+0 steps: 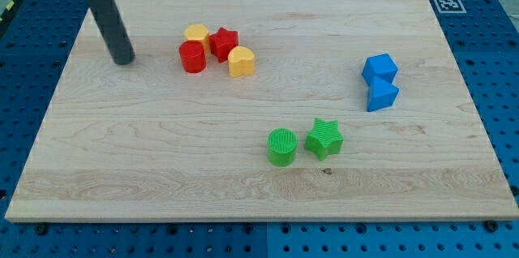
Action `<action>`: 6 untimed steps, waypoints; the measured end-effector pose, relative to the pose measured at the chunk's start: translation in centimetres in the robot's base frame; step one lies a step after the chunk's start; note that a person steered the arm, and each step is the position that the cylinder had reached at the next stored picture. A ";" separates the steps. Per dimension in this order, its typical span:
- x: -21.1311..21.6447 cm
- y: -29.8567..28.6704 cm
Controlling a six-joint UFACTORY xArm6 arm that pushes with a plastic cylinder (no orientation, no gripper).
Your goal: Move the group of blocks to the center
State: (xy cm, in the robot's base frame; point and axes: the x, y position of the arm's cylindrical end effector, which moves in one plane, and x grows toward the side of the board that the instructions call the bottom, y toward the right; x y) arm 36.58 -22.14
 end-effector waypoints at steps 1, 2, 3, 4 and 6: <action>-5.0 0.8; -6.9 4.3; -5.6 7.3; -4.1 10.8; 1.7 13.5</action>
